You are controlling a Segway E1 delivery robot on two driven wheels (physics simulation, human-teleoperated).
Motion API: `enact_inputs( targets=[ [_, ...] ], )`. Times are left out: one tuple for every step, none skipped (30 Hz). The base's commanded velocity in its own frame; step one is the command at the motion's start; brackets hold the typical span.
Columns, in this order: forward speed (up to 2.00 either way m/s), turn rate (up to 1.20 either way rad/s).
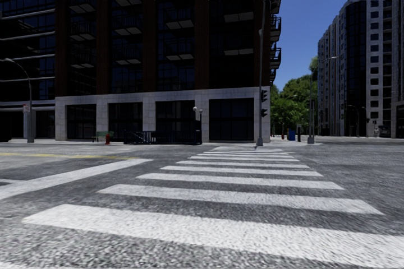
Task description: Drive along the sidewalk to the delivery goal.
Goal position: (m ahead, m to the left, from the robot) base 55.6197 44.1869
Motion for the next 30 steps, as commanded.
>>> enact_inputs(
  targets=[
    [1.60, -0.04],
    [1.60, -0.05],
    [1.60, -0.05],
    [1.59, -0.05],
    [1.59, -0.05],
    [1.58, -0.05],
    [1.54, -0.05],
    [1.40, -0.05],
    [1.40, -0.05],
    [1.30, -0.05],
    [1.27, -0.05],
    [1.27, -0.05],
    [1.26, -0.05],
    [1.26, -0.05],
    [1.26, -0.05],
    [1.38, -0.05],
    [1.38, -0.05],
    [2.00, -0.06],
    [2.00, -0.11],
    [2.00, -0.15],
    [2.00, -0.15],
    [2.00, -0.19],
    [2.00, -0.21],
    [2.00, -0.21],
    [2.00, -0.23],
    [2.00, -0.24],
    [2.00, -0.25],
    [2.00, -0.25],
    [2.00, -0.25],
    [2.00, -0.25]
  ],
)
